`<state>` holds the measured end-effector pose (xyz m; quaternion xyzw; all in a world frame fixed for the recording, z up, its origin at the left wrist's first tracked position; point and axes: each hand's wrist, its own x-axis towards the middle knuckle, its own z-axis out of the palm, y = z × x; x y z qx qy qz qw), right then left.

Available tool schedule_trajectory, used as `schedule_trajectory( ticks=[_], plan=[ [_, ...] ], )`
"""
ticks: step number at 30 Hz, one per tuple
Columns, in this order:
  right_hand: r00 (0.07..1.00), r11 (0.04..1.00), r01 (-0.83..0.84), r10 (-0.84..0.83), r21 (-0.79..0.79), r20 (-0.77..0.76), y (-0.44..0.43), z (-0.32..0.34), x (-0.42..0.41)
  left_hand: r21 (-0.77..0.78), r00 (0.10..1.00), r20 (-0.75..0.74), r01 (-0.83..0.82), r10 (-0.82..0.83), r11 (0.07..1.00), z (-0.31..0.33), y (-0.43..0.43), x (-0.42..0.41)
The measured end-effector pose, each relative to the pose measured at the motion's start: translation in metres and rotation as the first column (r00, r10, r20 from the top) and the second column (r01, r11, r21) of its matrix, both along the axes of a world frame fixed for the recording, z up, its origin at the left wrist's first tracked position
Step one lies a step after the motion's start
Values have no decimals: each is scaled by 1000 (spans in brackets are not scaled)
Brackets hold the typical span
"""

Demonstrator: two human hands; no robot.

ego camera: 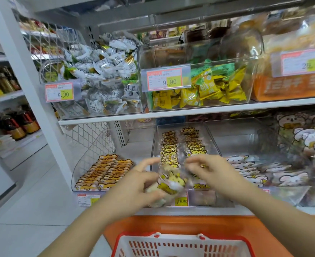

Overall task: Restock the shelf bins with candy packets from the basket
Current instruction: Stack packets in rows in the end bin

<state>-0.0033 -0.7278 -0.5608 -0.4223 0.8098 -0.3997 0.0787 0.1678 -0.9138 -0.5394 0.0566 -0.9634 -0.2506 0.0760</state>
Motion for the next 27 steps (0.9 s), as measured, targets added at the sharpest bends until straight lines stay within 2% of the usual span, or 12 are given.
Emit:
schedule_trajectory(
  ticks=[2,4,7,10,12,14,16,18,22,24,26,27],
  plan=[
    [953,973,0,70,-232,294,17,26,4,197,986,-151,-42,72,980,13,2,6],
    [839,954,-6,168,-299,518,22,33,11,335,963,-217,-79,158,939,17,10,0],
    [827,969,-2,140,-248,544,11,23,24,475,954,-204,-102,222,874,16,32,-22],
    [841,949,131,47,-288,539,9,22,14,495,948,-207,-112,242,861,14,43,-40],
    [891,927,258,-118,-273,439,14,23,-9,384,950,-205,-142,234,912,13,37,-47],
    [908,902,353,-266,-249,322,15,20,-32,190,963,-130,-211,237,959,10,23,-49],
    [903,897,407,-365,-176,225,8,12,-50,41,968,-25,-249,250,968,9,11,-51],
    [898,898,432,-420,-85,132,-1,3,-63,-36,963,15,-269,269,963,12,1,-55],
    [891,889,455,-454,44,-28,-12,-7,-67,-143,961,123,-231,249,962,20,-10,-69],
    [841,856,509,-473,88,-265,-10,-2,-59,-177,954,194,-193,227,965,19,-10,-73],
    [814,892,447,-372,71,-446,-12,8,-45,-184,961,186,-172,207,968,19,-9,-72],
    [841,935,348,-282,64,-462,-17,14,-35,-170,968,160,-169,196,971,20,-8,-70]
  ],
)
